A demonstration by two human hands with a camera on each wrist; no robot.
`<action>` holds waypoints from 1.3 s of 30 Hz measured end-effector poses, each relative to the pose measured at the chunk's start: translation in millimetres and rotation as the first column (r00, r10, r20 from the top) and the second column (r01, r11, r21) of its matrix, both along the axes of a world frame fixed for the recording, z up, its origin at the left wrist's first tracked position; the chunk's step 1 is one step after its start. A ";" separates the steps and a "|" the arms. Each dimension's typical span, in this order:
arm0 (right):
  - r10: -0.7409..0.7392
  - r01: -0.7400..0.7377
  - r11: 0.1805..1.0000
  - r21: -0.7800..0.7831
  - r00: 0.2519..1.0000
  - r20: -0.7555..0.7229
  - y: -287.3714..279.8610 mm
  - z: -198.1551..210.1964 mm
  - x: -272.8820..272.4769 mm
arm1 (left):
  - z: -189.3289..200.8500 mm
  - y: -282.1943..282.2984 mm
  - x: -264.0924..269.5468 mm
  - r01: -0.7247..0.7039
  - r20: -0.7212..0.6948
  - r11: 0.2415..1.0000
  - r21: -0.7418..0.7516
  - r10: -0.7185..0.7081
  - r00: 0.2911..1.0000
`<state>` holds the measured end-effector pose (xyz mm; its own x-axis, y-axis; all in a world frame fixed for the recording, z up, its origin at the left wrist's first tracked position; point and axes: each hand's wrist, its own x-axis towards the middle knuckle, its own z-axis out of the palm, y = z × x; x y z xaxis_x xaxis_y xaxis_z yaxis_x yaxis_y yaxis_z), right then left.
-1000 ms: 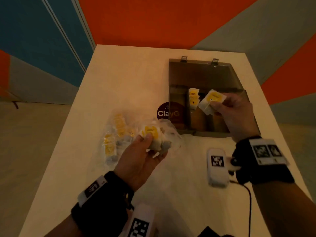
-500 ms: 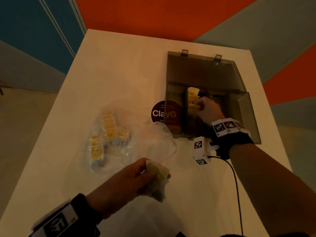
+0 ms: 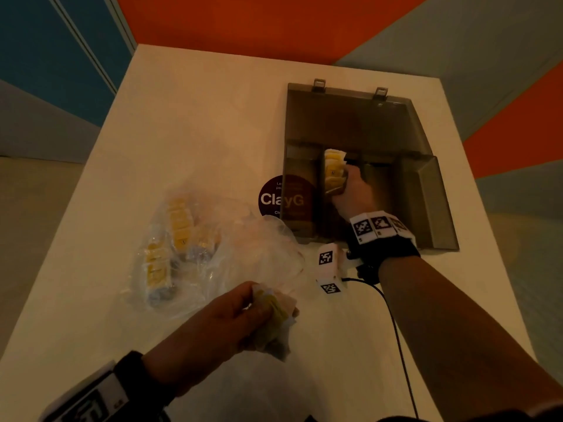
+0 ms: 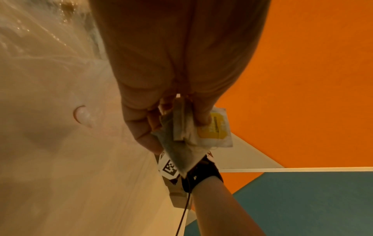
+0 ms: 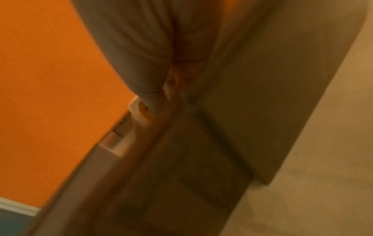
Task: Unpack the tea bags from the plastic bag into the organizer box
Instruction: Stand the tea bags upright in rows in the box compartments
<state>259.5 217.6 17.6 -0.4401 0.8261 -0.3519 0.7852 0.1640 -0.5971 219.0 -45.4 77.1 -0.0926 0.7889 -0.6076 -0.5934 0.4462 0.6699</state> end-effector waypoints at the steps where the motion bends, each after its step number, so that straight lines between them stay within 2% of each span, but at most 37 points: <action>1: 0.014 -0.015 1.000 -0.017 1.000 -0.011 -0.8 3.3 2.7 | 0.8 -0.1 -0.3 -0.002 -0.010 1.000 0.004 0.002 1.000; 4: 0.068 -0.068 0.998 0.013 0.995 -0.068 -11.4 24.7 21.8 | 4.1 1.2 -1.0 -0.014 -0.064 1.000 0.019 0.016 0.998; 6: 0.097 -0.092 0.995 0.037 0.972 -0.214 -28.4 48.0 41.2 | 5.6 4.3 0.1 -0.038 -0.109 0.998 0.041 0.042 0.993; 8: 0.143 -0.192 0.978 -0.085 0.905 -0.400 -52.5 73.4 63.1 | 7.0 9.9 3.8 -0.082 -0.150 0.995 0.064 0.091 0.984; 10: 0.213 -0.366 0.895 -0.253 0.852 -0.477 -79.8 96.3 82.0 | 8.6 17.3 9.3 -0.133 -0.188 0.988 0.078 0.146 0.971; 12: 0.309 -0.452 0.837 -0.307 0.855 -0.418 -101.2 108.1 92.1 | 9.7 25.5 15.1 -0.157 -0.244 0.985 0.077 0.172 0.955; 14: 0.461 -0.516 0.840 -0.166 0.841 -0.283 -115.3 110.0 93.9 | 9.7 32.6 21.1 -0.151 -0.309 0.984 0.092 0.173 0.935; 15: 0.492 -0.524 0.848 -0.078 0.834 -0.250 -118.9 108.9 93.6 | 9.9 35.4 23.7 -0.143 -0.336 0.985 0.101 0.169 0.927; 18: 0.436 -0.442 0.896 0.047 0.851 -0.293 -116.6 103.7 96.6 | 10.0 42.3 31.4 -0.097 -0.407 0.990 0.105 0.132 0.904; 22: 0.465 -0.480 0.877 -0.025 0.860 -0.211 -105.6 100.5 101.7 | 9.8 48.8 38.8 -0.075 -0.430 0.991 0.112 0.116 0.896; 25: 0.465 -0.474 0.881 -0.002 0.865 -0.190 -86.0 99.1 103.4 | 9.5 55.0 42.0 -0.022 -0.532 0.995 0.093 0.068 0.844; 28: 0.394 -0.379 0.917 0.121 0.908 -0.142 -50.9 93.1 98.3 | 11.7 57.6 42.4 -0.011 -0.600 0.999 0.047 0.038 0.799; 31: 0.385 -0.376 0.884 0.276 0.923 0.023 -17.2 78.3 81.1 | 8.8 52.2 42.6 0.007 -0.640 1.000 0.025 0.011 0.768; 34: 0.438 -0.470 0.856 0.216 0.880 0.181 -0.9 52.6 57.7 | 2.7 43.6 41.0 -0.017 -0.641 1.000 0.017 0.024 0.767; 36: 0.488 -0.546 0.823 0.158 0.821 0.296 2.2 35.2 44.6 | -0.1 40.1 38.6 -0.042 -0.630 0.999 0.024 0.047 0.775; 37: 0.498 -0.563 0.815 0.136 0.801 0.332 2.3 28.5 39.5 | -1.5 39.1 37.3 -0.046 -0.635 0.999 0.022 0.050 0.771; 39: 0.483 -0.547 0.829 0.116 0.806 0.343 -0.5 20.7 33.7 | -4.5 37.4 35.2 -0.051 -0.643 0.999 0.008 0.044 0.765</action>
<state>293.1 217.1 38.4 -0.7257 0.5714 -0.3832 0.6794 0.6830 -0.2681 254.2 -8.1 72.6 -0.5010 0.7677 -0.3994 -0.0459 0.4373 0.8982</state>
